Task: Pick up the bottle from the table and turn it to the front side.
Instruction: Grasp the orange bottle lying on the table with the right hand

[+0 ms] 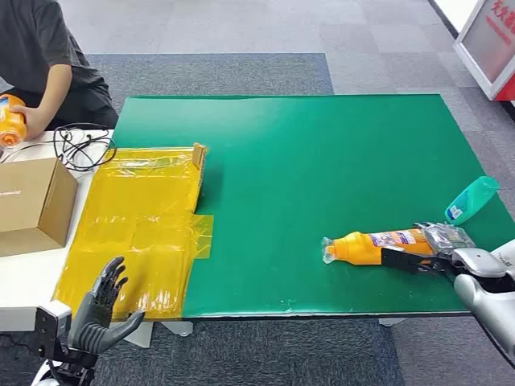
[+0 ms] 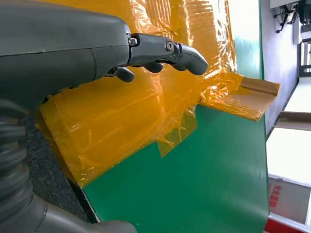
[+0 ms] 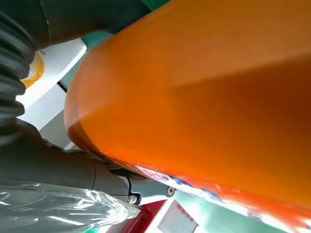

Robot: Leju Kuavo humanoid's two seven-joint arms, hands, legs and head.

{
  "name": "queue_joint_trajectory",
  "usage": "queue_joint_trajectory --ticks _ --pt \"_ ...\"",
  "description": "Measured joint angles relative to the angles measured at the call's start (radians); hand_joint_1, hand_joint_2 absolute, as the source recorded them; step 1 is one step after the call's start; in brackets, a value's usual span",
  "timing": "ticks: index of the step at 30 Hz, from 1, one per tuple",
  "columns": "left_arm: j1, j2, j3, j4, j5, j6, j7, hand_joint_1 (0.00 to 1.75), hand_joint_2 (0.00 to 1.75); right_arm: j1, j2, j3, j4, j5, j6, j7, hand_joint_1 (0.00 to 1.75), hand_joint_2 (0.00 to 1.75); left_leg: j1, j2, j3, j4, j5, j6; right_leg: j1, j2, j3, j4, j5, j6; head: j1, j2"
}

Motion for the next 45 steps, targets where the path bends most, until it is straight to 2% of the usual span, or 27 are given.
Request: queue_joint_trajectory --ticks 9,13,16,23,32,36,39,45 --pt "0.001 0.005 -0.002 0.006 0.007 0.002 0.006 0.0 1.75 0.015 0.0 0.009 -0.015 -0.014 -0.049 0.019 1.75 1.75 0.0 0.0 0.0 0.0 0.0 0.0 0.0 0.0 0.0 0.0 0.0 0.0 0.0 0.0" --pt "0.008 0.0 -0.002 0.004 0.01 -0.003 0.023 0.0 1.75 0.068 0.01 -0.014 -0.083 0.019 -0.102 0.058 1.75 1.75 0.0 0.0 -0.001 0.0 0.0 0.0 0.0 0.0 0.0 0.0 0.0 0.0 0.0 0.0" --pt "0.017 -0.011 0.0 -0.008 0.007 -0.014 0.036 0.0 1.75 0.125 0.043 -0.058 -0.174 0.047 -0.139 0.078 1.75 1.75 0.001 0.0 -0.001 0.0 0.0 0.0 0.0 0.0 -0.001 0.0 0.0 0.0 0.0 0.0" --pt "0.037 -0.055 0.003 -0.072 -0.009 -0.037 0.06 0.0 1.75 0.246 0.213 -0.181 -0.422 0.069 -0.216 0.1 1.75 1.75 0.001 0.0 -0.001 0.0 0.0 0.0 0.001 0.0 -0.001 0.0 0.0 0.0 0.0 0.0" --pt "0.039 -0.1 -0.053 -0.189 0.027 -0.032 0.116 0.0 1.75 0.302 0.488 -0.304 -0.639 -0.1 -0.234 0.084 1.75 1.75 0.001 0.0 -0.001 0.0 0.001 -0.001 0.001 0.0 -0.001 0.0 0.0 0.0 0.0 0.0" --pt "0.02 -0.102 -0.126 -0.239 0.092 0.008 0.132 0.0 1.75 0.303 0.591 -0.33 -0.679 -0.158 -0.224 0.059 1.75 1.75 0.001 0.0 0.0 0.0 0.001 -0.001 0.001 0.0 -0.001 0.0 0.0 0.0 0.0 0.0" --pt "-0.027 -0.09 -0.213 -0.288 0.167 0.056 0.163 0.0 1.75 0.288 0.649 -0.332 -0.702 -0.2 -0.212 0.057 1.75 1.75 0.001 0.0 0.0 0.0 0.001 -0.001 0.001 0.0 0.0 0.0 0.0 0.0 0.0 0.0" --pt "-0.109 -0.057 -0.355 -0.349 0.282 0.092 0.224 0.0 1.75 0.284 0.712 -0.329 -0.684 -0.276 -0.222 0.027 1.75 1.75 0.001 0.0 0.0 0.0 0.001 0.0 0.001 0.0 0.0 0.001 0.0 0.0 0.0 0.0"
